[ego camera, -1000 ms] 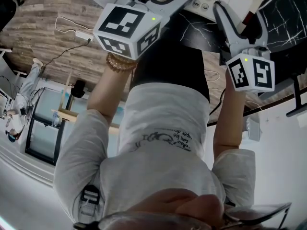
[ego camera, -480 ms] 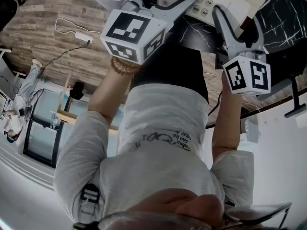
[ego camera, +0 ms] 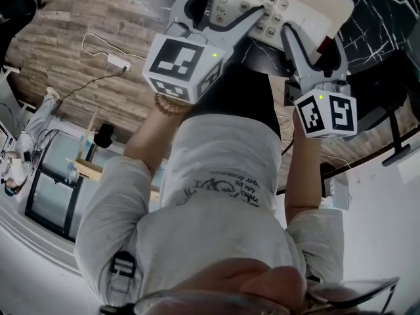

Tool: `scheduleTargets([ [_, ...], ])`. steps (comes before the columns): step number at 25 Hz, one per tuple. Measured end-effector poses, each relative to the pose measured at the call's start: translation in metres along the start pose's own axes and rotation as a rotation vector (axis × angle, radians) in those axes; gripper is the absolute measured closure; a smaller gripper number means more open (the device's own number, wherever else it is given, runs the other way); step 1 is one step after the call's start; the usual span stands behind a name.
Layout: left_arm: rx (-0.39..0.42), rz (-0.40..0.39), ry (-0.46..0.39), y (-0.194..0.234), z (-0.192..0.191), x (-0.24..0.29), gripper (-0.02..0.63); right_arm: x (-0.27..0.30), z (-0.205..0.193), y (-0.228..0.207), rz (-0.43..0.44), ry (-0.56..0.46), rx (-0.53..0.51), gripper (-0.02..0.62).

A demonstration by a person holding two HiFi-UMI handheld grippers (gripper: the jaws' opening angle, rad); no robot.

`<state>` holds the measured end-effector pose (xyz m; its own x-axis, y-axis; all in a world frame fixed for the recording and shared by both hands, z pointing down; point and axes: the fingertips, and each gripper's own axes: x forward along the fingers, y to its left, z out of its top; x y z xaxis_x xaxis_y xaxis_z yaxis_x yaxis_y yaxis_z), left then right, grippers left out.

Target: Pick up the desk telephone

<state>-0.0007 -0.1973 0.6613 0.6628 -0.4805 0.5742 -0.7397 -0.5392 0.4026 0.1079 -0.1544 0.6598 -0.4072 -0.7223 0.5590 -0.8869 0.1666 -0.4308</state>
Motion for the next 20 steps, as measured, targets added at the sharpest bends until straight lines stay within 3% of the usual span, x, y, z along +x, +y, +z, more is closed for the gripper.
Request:
scheduleTargets([
  [11, 0.045, 0.031, -0.115, -0.031, 0.082, -0.056, 0.249, -0.042, 0.081, 0.044, 0.034, -0.093, -0.072, 0.222],
  [20, 0.071, 0.034, -0.176, -0.082, 0.136, -0.104, 0.249, -0.105, 0.138, 0.073, 0.042, -0.154, -0.115, 0.222],
])
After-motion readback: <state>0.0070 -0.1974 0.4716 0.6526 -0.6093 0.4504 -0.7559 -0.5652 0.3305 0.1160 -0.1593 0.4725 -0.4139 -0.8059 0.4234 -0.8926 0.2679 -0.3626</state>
